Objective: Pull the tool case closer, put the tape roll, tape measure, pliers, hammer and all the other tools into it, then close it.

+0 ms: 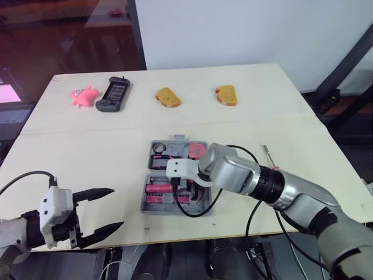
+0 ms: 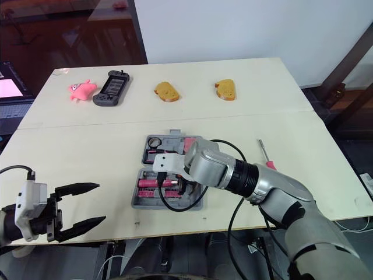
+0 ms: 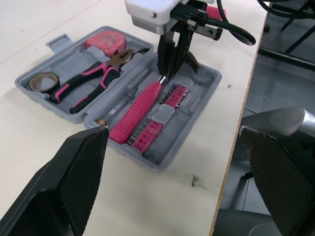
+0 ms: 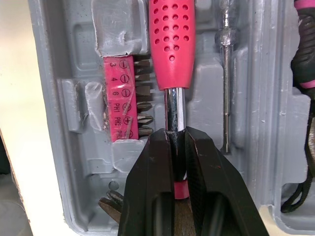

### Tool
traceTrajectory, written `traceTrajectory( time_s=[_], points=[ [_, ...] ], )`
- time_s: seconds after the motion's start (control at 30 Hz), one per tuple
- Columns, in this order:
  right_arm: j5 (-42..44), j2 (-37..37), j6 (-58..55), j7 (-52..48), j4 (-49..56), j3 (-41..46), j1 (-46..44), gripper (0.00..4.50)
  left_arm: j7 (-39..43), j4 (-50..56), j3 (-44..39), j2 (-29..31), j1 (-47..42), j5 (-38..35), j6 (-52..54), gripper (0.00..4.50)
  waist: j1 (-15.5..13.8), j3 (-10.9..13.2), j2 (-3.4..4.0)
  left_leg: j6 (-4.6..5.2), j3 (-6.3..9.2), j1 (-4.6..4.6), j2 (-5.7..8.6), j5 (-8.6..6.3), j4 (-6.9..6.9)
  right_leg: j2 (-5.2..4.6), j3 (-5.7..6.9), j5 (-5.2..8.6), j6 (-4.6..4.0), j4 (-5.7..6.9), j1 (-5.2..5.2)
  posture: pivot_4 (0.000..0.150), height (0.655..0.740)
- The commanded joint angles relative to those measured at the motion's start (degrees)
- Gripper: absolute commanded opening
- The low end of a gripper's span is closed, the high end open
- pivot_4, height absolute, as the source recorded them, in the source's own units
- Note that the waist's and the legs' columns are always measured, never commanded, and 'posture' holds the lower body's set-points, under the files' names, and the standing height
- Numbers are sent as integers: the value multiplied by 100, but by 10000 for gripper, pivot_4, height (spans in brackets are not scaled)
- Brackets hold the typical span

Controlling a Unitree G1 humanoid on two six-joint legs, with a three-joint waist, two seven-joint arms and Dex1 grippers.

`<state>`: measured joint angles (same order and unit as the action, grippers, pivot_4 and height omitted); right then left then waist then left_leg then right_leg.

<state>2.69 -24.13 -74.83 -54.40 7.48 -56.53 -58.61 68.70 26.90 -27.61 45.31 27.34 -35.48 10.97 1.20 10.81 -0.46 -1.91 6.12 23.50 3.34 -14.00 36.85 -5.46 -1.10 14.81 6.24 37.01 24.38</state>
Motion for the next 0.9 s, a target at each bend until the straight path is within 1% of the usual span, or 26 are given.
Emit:
traceTrajectory(
  time_s=[0.03, 0.07, 0.1, 0.13, 0.17, 0.2, 0.3, 0.43, 0.5, 0.53, 0.57, 0.6, 0.63, 0.7, 0.73, 0.77, 0.8, 0.9],
  points=[
    [70, 108, -79, 206, -4, 232, -54, 4635, 59, -34, 63, 72, -64, 17, 12, 45000, 1, 0, 0, 0, 0, 0, 0, 0, 0, 0, 0, 0, 0, 1, 0, 1500, 7400],
    [85, 122, -101, 248, -11, 255, -60, 9392, 59, -46, 78, 78, -91, 14, 19, 45000, 1, 0, 0, 0, 0, 0, 0, 0, 0, 1, 0, 0, 0, 1, 0, 1500, 7400],
    [115, 128, -135, 276, 4, 303, -90, 12314, 59, -61, 92, 84, -119, 9, 28, 45000, -1, 0, 0, 0, 0, 0, 0, 0, 0, 1, 0, 0, 0, 2, 0, 1500, 7400],
    [183, 126, -179, 271, 60, 430, -164, 16997, 63, -72, 101, 91, -139, 2, 33, 45000, -1, 0, 0, 0, 0, 0, 0, 0, 0, 2, 0, 0, 0, 2, 0, 1500, 7400],
    [266, 105, -231, 247, 127, 575, -238, 23576, 65, -86, 106, 98, -157, -11, 40, 45000, -2, 0, 0, 0, 0, 0, 0, 0, 0, 2, 0, 0, 1, 2, 0, 1500, 7400],
    [344, 12, -302, 198, 254, 669, -305, 26976, 67, -99, 111, 107, -162, -22, 60, 45000, -2, 0, 0, 0, 0, 0, 0, 0, 0, 1, 0, -1, 2, 2, 1, 1500, 7400],
    [533, -260, -422, 149, 638, 820, -341, 26976, 105, -76, 122, 129, -143, -107, 173, 45000, -13, 1, 1, 0, 1, 0, 1, 0, 0, 1, 1, -2, 4, 1, 2, 1500, 7400],
    [830, -478, -152, 292, 1248, 1915, -52, 26976, 133, -95, 146, 115, -200, -84, 150, 45000, -21, 0, 0, 0, 0, 0, 1, 0, 0, -2, 2, 0, 1, -2, -5, 1500, 7400],
    [966, -327, 236, 538, 1387, 2652, 440, 26976, 159, -153, 171, 112, -263, -38, 101, 45000, -25, -2, -3, 0, 2, 0, 0, 0, -1, 0, 3, -1, 3, -3, -8, 1500, 7400],
    [974, -258, 696, 675, 1470, 2980, 739, 26976, 170, -172, 184, 112, -291, -23, 85, 45000, -26, -2, -4, 0, 1, 0, 0, 0, 0, 0, 3, -2, 5, 0, -16, 1500, 7400],
    [931, -360, 1194, 750, 1624, 3171, 1129, 26976, 190, -208, 210, 113, -345, -1, 48, 45000, -41, -3, -5, 0, 2, 0, 0, 0, -1, 1, 3, -3, 7, -1, -18, 1500, 7400],
    [912, -443, 1550, 790, 1741, 3297, 1453, 26976, 210, -240, 234, 116, -394, 12, 26, 45000, -45, -3, -4, 0, 1, 0, 0, 0, -1, 1, 3, -5, 10, -2, -20, 1500, 7400],
    [1029, -565, 1846, 609, 1830, 3367, 1788, 26976, 225, -281, 271, 118, -454, 38, -7, 45000, -42, -2, -4, 0, -3, 0, 1, 0, 0, 0, 2, -6, 13, -2, -21, 1500, 7400],
    [1259, -732, 1885, 367, 1928, 3395, 2186, 26976, 261, -341, 319, 118, -529, 71, -58, 45000, -42, -2, -4, 1, -4, 0, 3, 1, 2, -2, 2, -6, 13, -4, -27, 1500, 7400],
    [1298, -793, 2254, 247, 1958, 3419, 2421, 26976, 286, -363, 334, 125, -558, 60, -50, 45000, -37, -2, -4, 1, -5, 0, 3, 1, 4, -2, 2, -6, 12, -4, -27, 1500, 7400],
    [1252, -861, 2615, 187, 1953, 3403, 2592, 21655, 306, -384, 344, 131, -590, 41, -34, 45000, -20, -2, -4, 1, -6, 0, 3, 1, 5, -2, 1, -5, 12, -3, -27, 1500, 7400],
    [1162, -897, 2888, 197, 1867, 3341, 2741, 18764, 317, -405, 350, 138, -623, 27, -18, 45000, -2, -2, -4, 1, -7, -2, 0, 1, 5, 1, 0, -4, 8, -3, -28, 1500, 7400],
    [869, -805, 3455, 319, 1480, 3109, 2924, 4874, 333, -436, 360, 139, -673, 35, -15, 45000, 1, -2, -4, 1, -7, -5, -9, 1, 3, 11, -1, -4, 9, 2, -25, 1500, 7400]
  ],
)
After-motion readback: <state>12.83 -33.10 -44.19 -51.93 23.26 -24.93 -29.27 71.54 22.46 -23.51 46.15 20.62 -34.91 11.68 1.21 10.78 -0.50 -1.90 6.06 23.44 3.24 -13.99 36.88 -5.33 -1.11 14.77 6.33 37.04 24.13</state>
